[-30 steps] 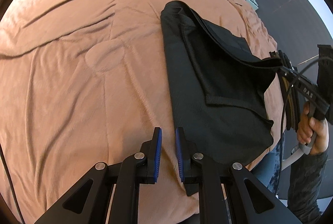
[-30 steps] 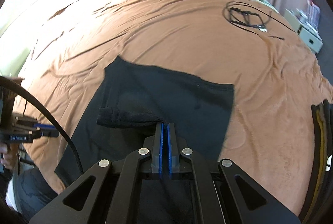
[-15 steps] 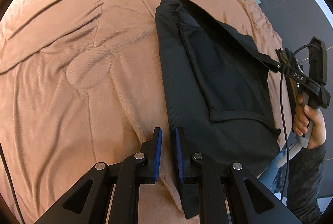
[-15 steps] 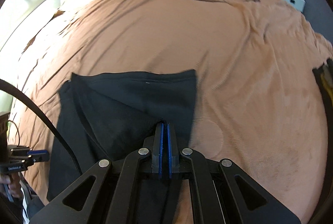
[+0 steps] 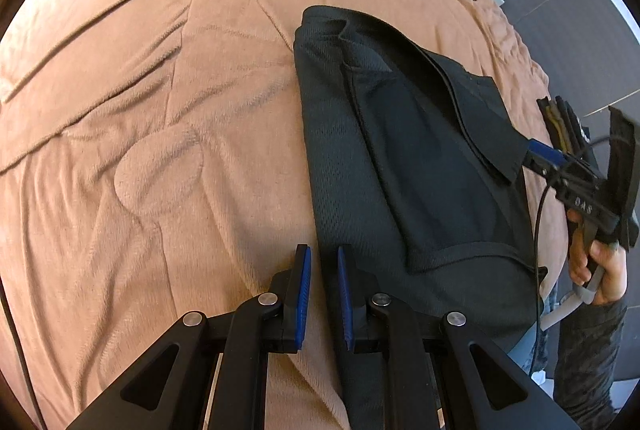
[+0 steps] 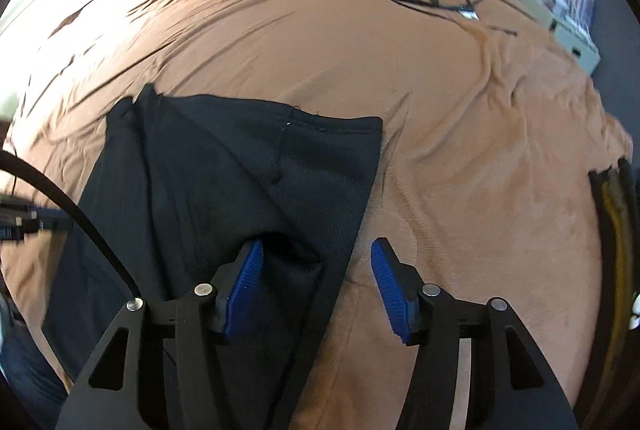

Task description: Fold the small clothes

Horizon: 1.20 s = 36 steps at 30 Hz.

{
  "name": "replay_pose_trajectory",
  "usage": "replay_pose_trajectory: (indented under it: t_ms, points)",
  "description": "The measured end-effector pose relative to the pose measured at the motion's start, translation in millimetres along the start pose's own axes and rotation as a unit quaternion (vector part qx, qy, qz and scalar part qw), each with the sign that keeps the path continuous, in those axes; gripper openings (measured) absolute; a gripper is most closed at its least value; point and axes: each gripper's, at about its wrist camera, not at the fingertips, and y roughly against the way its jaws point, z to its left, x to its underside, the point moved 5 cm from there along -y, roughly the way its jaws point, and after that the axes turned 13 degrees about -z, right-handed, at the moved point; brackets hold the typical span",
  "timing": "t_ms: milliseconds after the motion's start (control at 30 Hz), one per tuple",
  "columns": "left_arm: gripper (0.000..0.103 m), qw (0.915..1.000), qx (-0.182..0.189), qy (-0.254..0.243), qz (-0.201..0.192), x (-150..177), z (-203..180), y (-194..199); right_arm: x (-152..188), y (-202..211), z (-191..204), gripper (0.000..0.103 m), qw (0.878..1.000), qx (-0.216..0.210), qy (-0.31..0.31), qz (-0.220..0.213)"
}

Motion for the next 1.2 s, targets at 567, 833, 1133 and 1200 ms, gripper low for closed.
replay_pose_trajectory:
  t_ms: [567,833,1133,1200]
  points:
    - [0.015,1.0000,-0.001,0.004,-0.001,1.2,7.6,4.8,-16.1,-16.1,37.2,0.054,0.996,-0.008,0.083,-0.013]
    - [0.015,0.9999,-0.004,0.007,-0.010,-9.2,10.9,6.0,-34.1,-15.9,-5.6,0.004,0.997,-0.048,-0.030,-0.047]
    - [0.015,1.0000,0.003,0.000,-0.009,-12.2,3.8,1.7,-29.8,-22.7,-41.6,0.004,0.995,0.024,-0.092,-0.024]
    - [0.015,0.9999,0.004,-0.001,-0.010,-12.0,3.5,3.2,-28.7,-17.2,-43.6,0.004,0.994,0.009,-0.109,-0.023]
